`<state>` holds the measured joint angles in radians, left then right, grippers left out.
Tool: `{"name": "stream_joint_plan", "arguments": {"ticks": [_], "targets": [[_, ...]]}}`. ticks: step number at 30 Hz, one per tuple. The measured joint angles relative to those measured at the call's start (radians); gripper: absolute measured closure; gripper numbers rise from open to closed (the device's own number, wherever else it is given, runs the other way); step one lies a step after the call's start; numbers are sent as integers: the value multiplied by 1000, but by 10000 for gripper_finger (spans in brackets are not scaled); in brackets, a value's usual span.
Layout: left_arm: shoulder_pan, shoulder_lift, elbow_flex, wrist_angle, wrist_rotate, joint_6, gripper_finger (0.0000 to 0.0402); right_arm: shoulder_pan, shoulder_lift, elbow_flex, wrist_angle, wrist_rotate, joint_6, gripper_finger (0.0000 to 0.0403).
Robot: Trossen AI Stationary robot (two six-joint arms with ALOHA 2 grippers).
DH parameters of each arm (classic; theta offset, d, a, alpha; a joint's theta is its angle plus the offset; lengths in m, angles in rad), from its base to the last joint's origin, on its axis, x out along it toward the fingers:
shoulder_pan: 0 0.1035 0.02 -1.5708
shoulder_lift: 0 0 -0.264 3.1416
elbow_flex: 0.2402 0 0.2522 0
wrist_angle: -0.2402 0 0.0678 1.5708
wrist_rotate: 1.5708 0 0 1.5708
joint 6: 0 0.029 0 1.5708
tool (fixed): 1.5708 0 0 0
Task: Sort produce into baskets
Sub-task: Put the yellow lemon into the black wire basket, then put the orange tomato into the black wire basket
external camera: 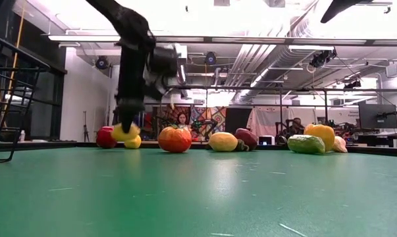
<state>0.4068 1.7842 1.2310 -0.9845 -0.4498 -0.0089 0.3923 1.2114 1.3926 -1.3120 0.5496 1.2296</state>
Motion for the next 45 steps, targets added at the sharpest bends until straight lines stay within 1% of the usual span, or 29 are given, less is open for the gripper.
{"name": "stream_joint_plan", "arguments": {"ticks": [4, 8, 13, 17, 20, 22, 25, 27, 30, 32, 34, 37, 41, 43, 45], "targets": [[-58, -123, 47, -3, 79, -95, 333, 0, 0, 0, 0, 36, 0, 29], [-164, -294, 47, -9, 216, -175, 333, 0, 0, 0, 0, 44, -11, 29], [-380, -505, 21, -119, 362, -345, 333, 0, 0, 0, 0, 44, -45, 29], [-590, -632, -20, -193, 441, -566, 319, 0, 0, 0, 0, 51, -64, 29], [-743, -686, -40, -202, 492, -741, 314, 0, 0, 0, 0, 50, -68, 29], [-830, -698, -46, -201, 506, -837, 313, 0, 0, 0, 0, 50, -68, 29], [-920, -699, -63, -195, 528, -950, 304, 0, 0, 0, 0, 49, -68, 29], [-952, -690, -74, -192, 540, -1018, 287, 0, 0, 0, 0, 49, -81, 29], [-960, -675, -79, -195, 611, -1060, 245, 0, 0, 0, 0, 45, -102, 29], [-944, -671, -79, -193, 645, -1073, 213, 0, -1, 0, 0, 45, -111, 29], [-917, -672, -79, -186, 661, -1078, 181, 0, -1, 0, 1, 45, -109, 29], [-854, -675, -79, -181, 700, -1030, 142, 0, -1, 0, 7, 45, -106, 29], [-729, -677, -79, -178, 717, -940, 111, -28, -1, 0, 66, 44, -102, 29], [-642, -676, -79, -159, 702, -875, 106, -63, -1, 0, 122, 56, -74, 29], [-539, -669, -79, -101, 672, -796, 104, -103, 1, 0, 171, 72, -74, 29]]}}
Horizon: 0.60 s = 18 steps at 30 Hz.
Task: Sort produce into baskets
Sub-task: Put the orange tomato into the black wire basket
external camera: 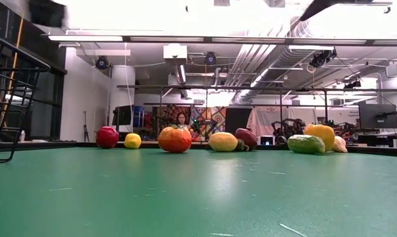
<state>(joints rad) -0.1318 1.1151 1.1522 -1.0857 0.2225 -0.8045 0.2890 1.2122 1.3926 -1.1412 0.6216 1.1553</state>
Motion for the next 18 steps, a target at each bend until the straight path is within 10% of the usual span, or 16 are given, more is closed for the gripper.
{"name": "stream_joint_plan", "arguments": {"ticks": [8, 18], "targets": [[374, 216, 4, 361, -69, 296, 103, -118, 2, 0, 91, 38, -47, 29], [532, 564, 154, 379, -77, 376, 103, -132, 3, 0, 92, 14, -17, 29]]}}
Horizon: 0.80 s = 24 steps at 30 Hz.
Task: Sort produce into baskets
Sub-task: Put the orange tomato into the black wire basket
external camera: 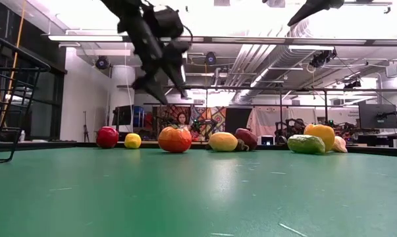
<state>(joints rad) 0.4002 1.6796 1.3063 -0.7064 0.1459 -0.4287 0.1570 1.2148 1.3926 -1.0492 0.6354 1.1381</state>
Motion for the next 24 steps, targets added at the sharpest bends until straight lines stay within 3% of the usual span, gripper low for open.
{"name": "stream_joint_plan", "arguments": {"ticks": [3, 13, 17, 24], "targets": [[23, 43, 3, 66, 11, 93, 103, 0, 0, 0, 1, 0, 10, 29], [102, 80, 29, 105, 212, 227, 94, 0, 0, 0, 1, 0, 14, 29], [111, 79, 73, 127, 212, 288, 92, 0, 4, 0, 1, 0, 9, 29], [110, 78, 80, 285, 156, 159, 92, 0, 18, 0, 4, 0, 9, 29]]}}
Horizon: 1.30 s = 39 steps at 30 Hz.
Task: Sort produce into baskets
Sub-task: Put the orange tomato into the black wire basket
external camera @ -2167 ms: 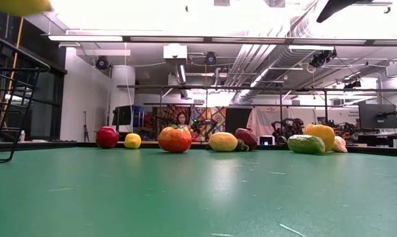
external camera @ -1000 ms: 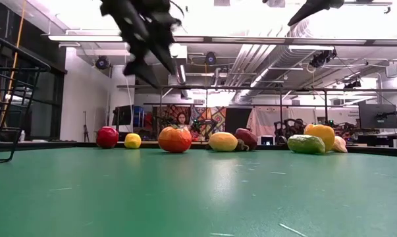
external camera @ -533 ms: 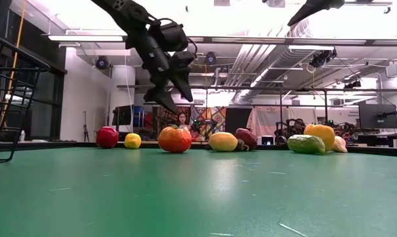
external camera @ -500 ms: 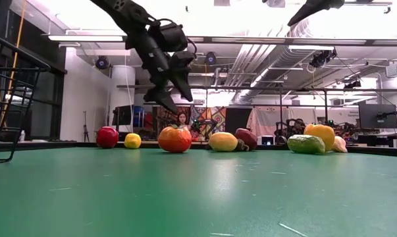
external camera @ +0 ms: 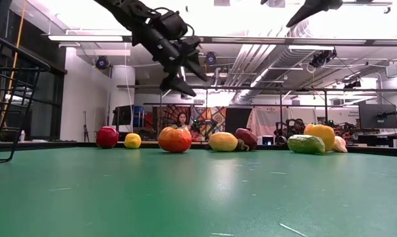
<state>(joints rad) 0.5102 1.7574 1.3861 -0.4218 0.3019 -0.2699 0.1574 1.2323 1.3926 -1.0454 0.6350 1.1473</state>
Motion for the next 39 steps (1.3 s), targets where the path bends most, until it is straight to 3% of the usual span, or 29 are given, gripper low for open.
{"name": "stream_joint_plan", "arguments": {"ticks": [9, 14, 21, 30, 34, 39], "targets": [[0, 0, 0, 112, -31, -14, 92, 0, 28, 0, 7, -23, -1, 29], [11, 0, 0, 41, -67, 12, 89, 0, 39, 0, 4, -23, -2, 29], [34, 9, -1, -85, -209, 140, 56, 0, 39, 0, 3, -26, -3, 29], [19, 54, -8, -117, -216, -8, 57, 0, 39, 0, 2, -29, -3, 29], [3, 119, -14, -191, -213, 10, 57, 0, 39, 0, -4, -30, -3, 29], [-19, 154, -10, -161, -226, 43, 57, 0, 39, 0, -15, -30, -3, 29]]}}
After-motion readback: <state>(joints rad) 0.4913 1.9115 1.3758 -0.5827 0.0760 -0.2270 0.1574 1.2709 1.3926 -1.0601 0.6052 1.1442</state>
